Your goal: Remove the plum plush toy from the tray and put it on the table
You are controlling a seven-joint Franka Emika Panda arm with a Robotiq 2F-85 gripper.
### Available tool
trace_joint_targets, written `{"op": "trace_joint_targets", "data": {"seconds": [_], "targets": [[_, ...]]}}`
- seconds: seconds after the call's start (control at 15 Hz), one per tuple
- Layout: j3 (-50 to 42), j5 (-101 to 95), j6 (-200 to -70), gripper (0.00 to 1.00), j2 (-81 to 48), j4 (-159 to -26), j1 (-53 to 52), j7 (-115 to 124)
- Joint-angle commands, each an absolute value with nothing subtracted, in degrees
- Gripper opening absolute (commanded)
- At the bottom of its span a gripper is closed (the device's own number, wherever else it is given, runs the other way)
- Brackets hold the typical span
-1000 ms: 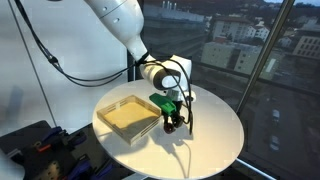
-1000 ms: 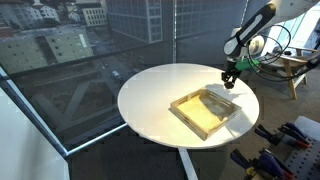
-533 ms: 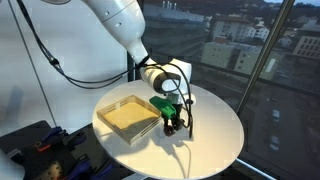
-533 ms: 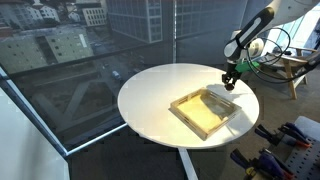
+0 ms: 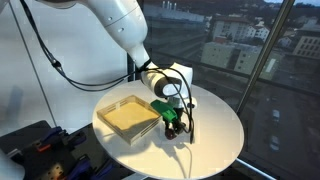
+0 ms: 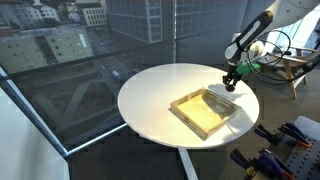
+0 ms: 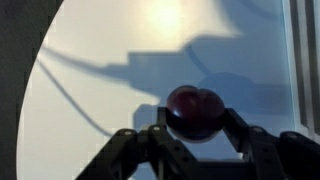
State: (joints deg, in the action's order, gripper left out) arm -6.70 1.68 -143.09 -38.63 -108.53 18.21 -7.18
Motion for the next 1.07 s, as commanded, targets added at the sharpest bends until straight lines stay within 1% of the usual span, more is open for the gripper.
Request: {"op": "trace_joint_targets", "data": {"seconds": [0.0,0.53,0.6,0.67,0.73,0.8,0.93,1.0], "targets": [[-6.3,2.82,-143.1,0.34,-40.25,-106.26,19.32,-8.9],[-6.3,2.75,-143.15,0.34,-41.44,-105.08,19.69,-8.78],[-6.31,2.74,-143.16,0.45,-41.48,-105.02,19.7,-8.77],[-6.3,2.73,-143.2,0.54,-41.46,-105.04,19.71,-8.79],[-6.3,2.74,-143.25,0.79,-41.45,-105.05,19.72,-8.8],[-6.27,2.75,-143.28,0.84,-41.41,-105.08,19.75,-8.83],[-6.24,2.76,-143.35,0.97,-41.34,-105.11,19.78,-8.88],[-6.22,2.77,-143.35,1.0,-41.32,-105.12,19.79,-8.92]]}}
